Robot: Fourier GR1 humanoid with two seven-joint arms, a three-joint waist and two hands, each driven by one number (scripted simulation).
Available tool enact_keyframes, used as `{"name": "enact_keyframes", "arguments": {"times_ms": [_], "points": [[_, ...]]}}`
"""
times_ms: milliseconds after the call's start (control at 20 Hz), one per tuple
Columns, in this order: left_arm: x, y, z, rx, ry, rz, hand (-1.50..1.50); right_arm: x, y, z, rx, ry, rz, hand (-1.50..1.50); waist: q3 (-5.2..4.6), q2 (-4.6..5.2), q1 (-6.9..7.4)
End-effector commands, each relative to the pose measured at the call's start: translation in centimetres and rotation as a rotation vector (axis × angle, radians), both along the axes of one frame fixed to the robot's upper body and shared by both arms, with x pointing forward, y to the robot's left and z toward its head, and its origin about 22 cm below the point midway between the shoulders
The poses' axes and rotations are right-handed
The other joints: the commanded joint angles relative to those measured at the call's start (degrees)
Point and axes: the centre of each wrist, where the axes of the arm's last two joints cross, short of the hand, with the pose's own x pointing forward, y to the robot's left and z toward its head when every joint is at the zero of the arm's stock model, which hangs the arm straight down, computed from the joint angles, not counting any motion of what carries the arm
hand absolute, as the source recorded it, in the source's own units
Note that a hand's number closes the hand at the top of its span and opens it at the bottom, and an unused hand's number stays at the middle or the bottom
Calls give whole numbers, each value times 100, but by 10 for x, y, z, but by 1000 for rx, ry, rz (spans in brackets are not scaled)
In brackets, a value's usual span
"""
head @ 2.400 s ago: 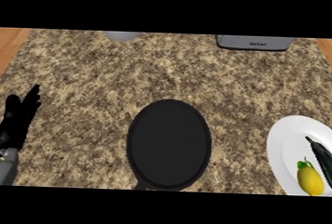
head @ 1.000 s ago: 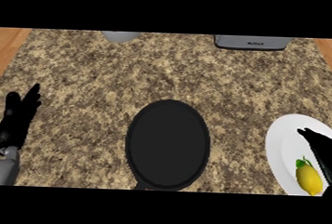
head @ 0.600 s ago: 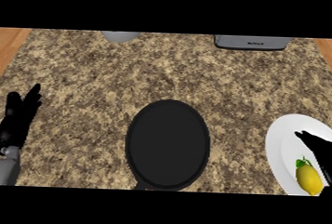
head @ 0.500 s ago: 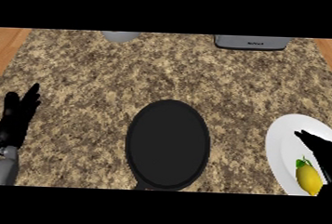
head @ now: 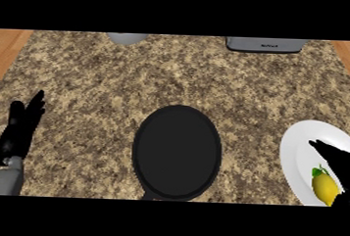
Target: Pick the lemon from the plate and place it in the pan
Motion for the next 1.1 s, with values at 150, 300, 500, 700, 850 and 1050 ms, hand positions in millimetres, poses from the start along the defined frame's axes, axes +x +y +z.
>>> {"name": "enact_keyframes", "arguments": {"times_ms": [150,300,500,700,850,1050], "points": [[0,6,8,-6,-8,-5,0,-5,4,-14,-39,31,-21,-150,-1,-1,-6],[3,18,10,-13,-11,5,0,-1,-7,-32,-38,34,-30,-150,-1,2,-3],[-9,11,11,-1,6,-14,0,21,1,-30,-139,-43,101,150,2,6,53],[2,11,15,-11,6,-11,0,13,-2,-38,-132,-76,102,150,-1,1,5],[-5,-20,-14,-13,-3,-7,0,6,-4,-46,-125,-98,103,150,-1,0,-1],[-3,-2,10,-12,17,-1,0,-6,-19,-23,-65,-117,66,150,-2,-5,-20]]}}
